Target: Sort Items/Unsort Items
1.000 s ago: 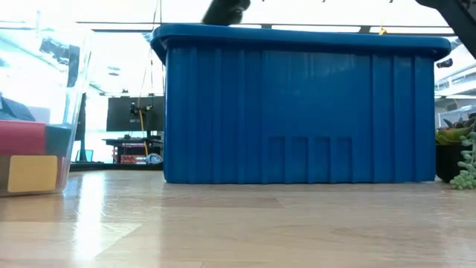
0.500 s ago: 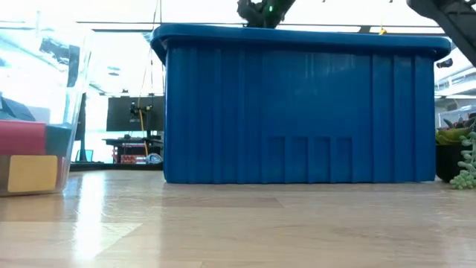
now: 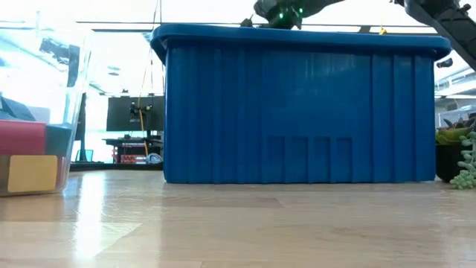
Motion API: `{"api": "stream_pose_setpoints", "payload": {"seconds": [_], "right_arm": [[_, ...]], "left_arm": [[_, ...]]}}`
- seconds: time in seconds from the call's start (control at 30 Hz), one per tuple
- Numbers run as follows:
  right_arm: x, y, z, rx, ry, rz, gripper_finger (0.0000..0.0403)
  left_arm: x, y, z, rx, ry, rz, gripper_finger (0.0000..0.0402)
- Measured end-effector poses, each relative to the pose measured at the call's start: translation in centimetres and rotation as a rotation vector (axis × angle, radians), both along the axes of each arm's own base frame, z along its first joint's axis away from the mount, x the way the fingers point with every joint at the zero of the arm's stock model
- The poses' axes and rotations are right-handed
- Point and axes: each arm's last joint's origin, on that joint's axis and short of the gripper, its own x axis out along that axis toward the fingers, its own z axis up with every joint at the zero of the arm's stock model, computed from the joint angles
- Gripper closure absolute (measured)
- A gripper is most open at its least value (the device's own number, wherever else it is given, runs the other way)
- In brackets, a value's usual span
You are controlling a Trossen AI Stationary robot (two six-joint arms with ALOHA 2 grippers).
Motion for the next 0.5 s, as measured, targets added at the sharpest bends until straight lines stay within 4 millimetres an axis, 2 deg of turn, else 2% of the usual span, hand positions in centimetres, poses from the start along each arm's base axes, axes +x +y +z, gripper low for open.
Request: {"api": "stream_pose_setpoints", "payload": {"seconds": [0.23, 0.37, 0.5], "right_arm": [[-1.4, -3.8, -6.4, 0.100, 0.003, -0.121, 0.0115], [-1.8, -4.8, -10.0, 0.101, -0.036, -0.219, 0.0104], [-2.5, -5.2, -12.5, 0.066, -0.033, -0.376, 0.0109]], "left_arm": [[0.0, 0.0, 0.0, 0.000, -0.001, 0.000, 0.0183], [0.0, 0.0, 0.0, 0.000, 0.000, 0.000, 0.0183], [0.0, 0.0, 0.0, 0.000, 0.000, 0.000, 0.0183]]}}
